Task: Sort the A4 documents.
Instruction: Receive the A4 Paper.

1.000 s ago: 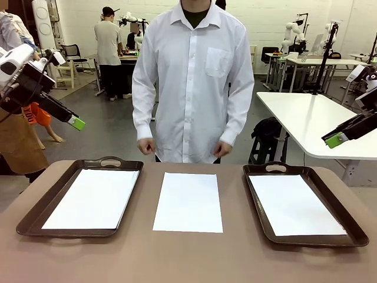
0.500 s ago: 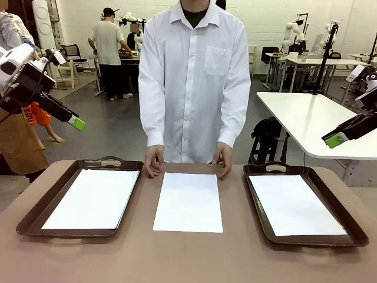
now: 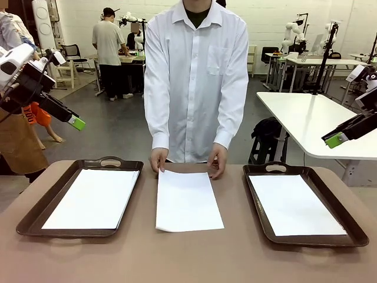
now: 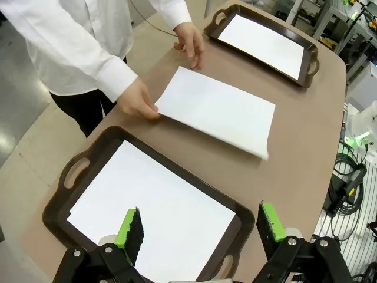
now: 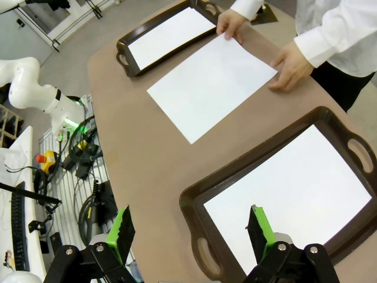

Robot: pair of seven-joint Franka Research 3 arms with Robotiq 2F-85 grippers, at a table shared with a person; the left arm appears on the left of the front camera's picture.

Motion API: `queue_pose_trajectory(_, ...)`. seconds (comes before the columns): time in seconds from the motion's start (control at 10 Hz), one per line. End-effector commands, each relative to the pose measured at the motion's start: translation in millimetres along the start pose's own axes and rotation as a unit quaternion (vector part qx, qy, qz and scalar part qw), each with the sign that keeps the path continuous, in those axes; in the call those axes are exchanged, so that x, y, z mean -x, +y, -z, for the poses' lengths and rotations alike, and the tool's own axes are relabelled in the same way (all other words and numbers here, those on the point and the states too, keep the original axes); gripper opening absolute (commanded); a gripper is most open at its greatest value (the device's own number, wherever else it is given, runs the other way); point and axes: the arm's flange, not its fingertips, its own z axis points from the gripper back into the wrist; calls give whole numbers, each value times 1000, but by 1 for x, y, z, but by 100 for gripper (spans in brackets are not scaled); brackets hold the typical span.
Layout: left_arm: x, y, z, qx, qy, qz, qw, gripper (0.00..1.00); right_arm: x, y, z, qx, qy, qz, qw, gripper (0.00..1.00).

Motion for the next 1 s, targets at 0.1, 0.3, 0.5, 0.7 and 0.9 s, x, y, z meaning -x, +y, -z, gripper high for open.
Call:
queue_pose_trajectory(0.1, 0, 0, -1, -1, -1, 11, 1000, 100, 1, 1, 0, -1, -1, -4, 1000, 100)
queue_pose_trajectory(0.3, 0, 0, -1, -1, -1, 11, 1000, 100, 1, 1, 0, -1, -1, -4, 1000, 100)
queue_pose_trajectory(0.5, 0, 0, -1, -1, -1, 11, 1000, 100, 1, 1, 0, -1, -1, -4, 1000, 100)
queue_pose_trajectory(0.7, 0, 0, -1, -1, -1, 11, 1000, 100, 1, 1, 0, -1, -1, -4, 1000, 100)
queue_pose_trajectory(0.9, 0, 0, -1, -1, -1, 11, 1000, 100, 1, 1, 0, -1, -1, -4, 1000, 100)
